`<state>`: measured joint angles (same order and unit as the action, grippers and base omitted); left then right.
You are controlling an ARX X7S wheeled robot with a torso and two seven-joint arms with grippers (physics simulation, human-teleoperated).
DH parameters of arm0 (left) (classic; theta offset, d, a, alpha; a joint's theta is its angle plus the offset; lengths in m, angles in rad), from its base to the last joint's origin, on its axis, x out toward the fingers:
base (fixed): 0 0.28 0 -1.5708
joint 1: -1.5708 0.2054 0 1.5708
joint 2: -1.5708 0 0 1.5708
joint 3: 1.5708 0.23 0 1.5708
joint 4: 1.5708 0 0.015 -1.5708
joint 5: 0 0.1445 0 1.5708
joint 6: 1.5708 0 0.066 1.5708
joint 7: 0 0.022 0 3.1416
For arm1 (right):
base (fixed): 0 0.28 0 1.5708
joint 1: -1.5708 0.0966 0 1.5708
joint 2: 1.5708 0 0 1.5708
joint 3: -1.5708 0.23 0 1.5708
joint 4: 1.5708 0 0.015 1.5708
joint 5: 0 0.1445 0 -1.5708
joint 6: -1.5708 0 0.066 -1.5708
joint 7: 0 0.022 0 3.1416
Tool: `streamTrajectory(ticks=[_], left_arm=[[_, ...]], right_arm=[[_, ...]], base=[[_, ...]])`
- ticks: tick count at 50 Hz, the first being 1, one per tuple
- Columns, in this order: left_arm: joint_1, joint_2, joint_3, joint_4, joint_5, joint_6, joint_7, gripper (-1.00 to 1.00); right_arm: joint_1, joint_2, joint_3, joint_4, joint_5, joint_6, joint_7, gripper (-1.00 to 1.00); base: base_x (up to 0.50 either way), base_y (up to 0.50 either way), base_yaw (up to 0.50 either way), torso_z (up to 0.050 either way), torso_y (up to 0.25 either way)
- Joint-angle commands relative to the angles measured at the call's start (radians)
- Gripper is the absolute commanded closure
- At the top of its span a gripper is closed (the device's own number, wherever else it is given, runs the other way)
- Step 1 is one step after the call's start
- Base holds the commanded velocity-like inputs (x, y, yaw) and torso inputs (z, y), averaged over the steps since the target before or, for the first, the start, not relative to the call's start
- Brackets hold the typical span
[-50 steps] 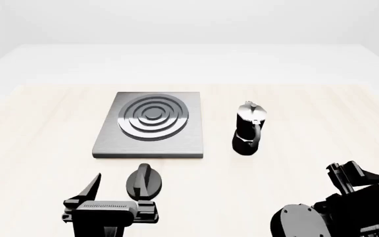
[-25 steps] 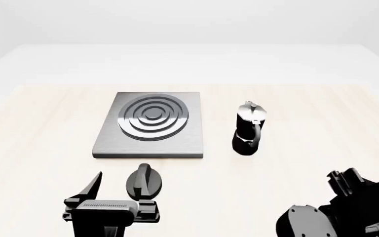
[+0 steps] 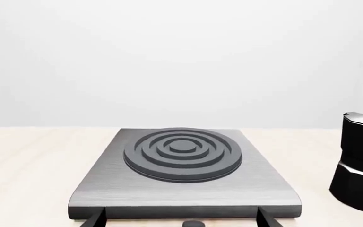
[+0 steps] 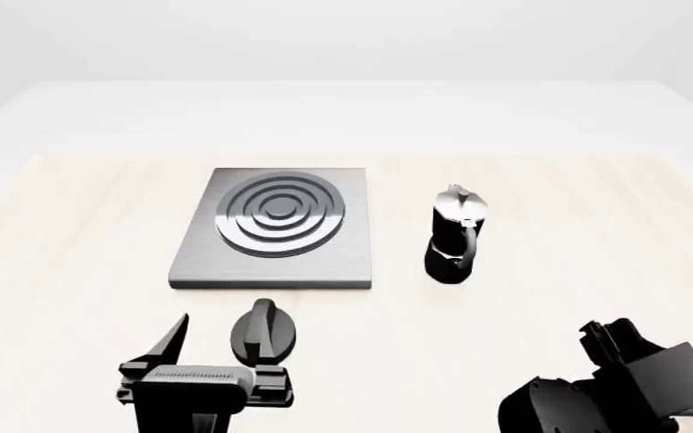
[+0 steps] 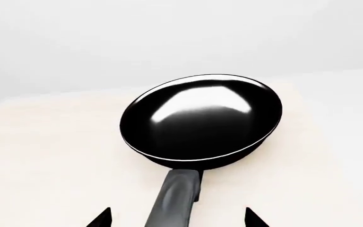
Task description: Put the frying pan on the stove.
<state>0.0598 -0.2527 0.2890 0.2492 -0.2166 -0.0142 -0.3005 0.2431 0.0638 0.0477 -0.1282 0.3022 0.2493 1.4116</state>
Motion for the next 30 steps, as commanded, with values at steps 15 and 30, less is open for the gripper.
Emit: streamTrajectory(ticks=[15,30], left_arm=[[0.001,-0.008,0.008,-0.013,-0.005,0.016,-0.009,-1.00],[0.004,-0.013,0.012,-0.010,-0.010,0.022,-0.015,-1.00]], right_arm=[[0.051,-0.008,-0.022,0.035,0.015,-0.011,0.047,-1.00],[0.075,-0.011,-0.029,0.072,0.024,-0.022,0.063,-1.00]], base=[[0.00,0.00,0.00,0.000,0.001],[0.00,0.00,0.00,0.000,0.000]])
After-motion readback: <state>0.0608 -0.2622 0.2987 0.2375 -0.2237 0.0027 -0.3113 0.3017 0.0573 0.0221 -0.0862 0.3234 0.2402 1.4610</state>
